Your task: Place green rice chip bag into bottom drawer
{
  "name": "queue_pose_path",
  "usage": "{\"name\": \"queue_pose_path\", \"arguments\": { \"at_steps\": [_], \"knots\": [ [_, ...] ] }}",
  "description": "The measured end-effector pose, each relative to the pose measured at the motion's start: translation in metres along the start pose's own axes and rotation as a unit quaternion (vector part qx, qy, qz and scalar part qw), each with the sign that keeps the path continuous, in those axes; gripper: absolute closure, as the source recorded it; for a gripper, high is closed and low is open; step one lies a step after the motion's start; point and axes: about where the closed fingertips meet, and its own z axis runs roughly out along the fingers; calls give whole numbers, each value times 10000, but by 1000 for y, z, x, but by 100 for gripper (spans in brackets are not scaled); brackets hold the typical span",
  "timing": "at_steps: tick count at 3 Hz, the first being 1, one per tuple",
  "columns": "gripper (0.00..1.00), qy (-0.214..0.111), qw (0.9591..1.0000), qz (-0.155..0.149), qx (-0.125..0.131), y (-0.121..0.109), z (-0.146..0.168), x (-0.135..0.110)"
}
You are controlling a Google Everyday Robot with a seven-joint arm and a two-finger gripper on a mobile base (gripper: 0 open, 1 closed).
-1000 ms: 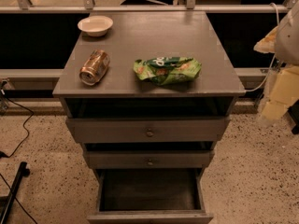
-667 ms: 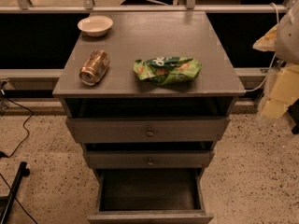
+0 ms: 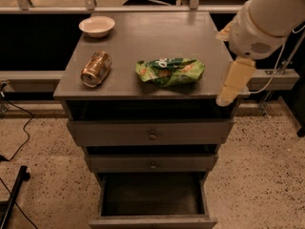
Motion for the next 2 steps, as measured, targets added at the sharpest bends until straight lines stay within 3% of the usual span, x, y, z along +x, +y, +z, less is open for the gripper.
{"name": "queue_pose_path", "arguments": {
  "at_steps": [2],
  "knots": [
    [0, -439, 9971, -333, -530, -35, 101, -39]
  ]
}}
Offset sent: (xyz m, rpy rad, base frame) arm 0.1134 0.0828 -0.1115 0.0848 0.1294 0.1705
